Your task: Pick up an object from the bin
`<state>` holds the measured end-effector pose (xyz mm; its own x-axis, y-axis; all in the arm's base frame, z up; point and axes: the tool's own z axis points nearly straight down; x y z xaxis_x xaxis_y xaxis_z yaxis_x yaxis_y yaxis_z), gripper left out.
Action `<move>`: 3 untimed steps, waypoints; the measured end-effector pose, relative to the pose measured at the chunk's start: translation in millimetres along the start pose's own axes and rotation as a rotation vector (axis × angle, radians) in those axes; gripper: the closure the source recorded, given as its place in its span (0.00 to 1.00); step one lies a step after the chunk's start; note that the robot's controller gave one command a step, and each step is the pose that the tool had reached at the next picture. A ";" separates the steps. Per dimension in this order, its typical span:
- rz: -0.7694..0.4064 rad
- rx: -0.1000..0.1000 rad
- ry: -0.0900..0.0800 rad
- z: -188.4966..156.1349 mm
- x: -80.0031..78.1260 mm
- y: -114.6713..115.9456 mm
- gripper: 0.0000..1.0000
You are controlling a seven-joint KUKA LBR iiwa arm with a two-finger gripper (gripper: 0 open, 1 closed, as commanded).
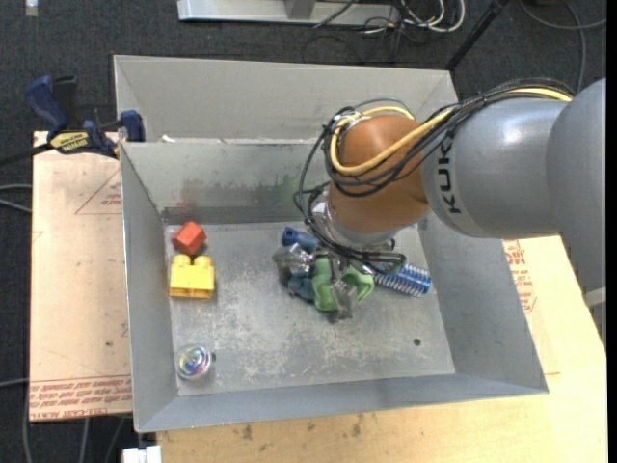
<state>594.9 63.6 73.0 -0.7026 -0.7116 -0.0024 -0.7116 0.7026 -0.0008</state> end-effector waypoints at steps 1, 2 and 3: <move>0.075 0.003 -0.005 -81.8 26.3 15.5 0.00; -0.207 0.000 -0.001 -73.4 22.6 6.1 0.00; -0.206 -0.002 -0.001 -73.4 22.6 6.3 1.00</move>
Offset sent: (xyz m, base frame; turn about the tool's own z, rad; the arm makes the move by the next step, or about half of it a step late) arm -0.0312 -0.0089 0.0771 0.0744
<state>574.3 51.9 146.3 -0.5419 -0.8405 -0.0032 -0.8405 0.5419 0.0007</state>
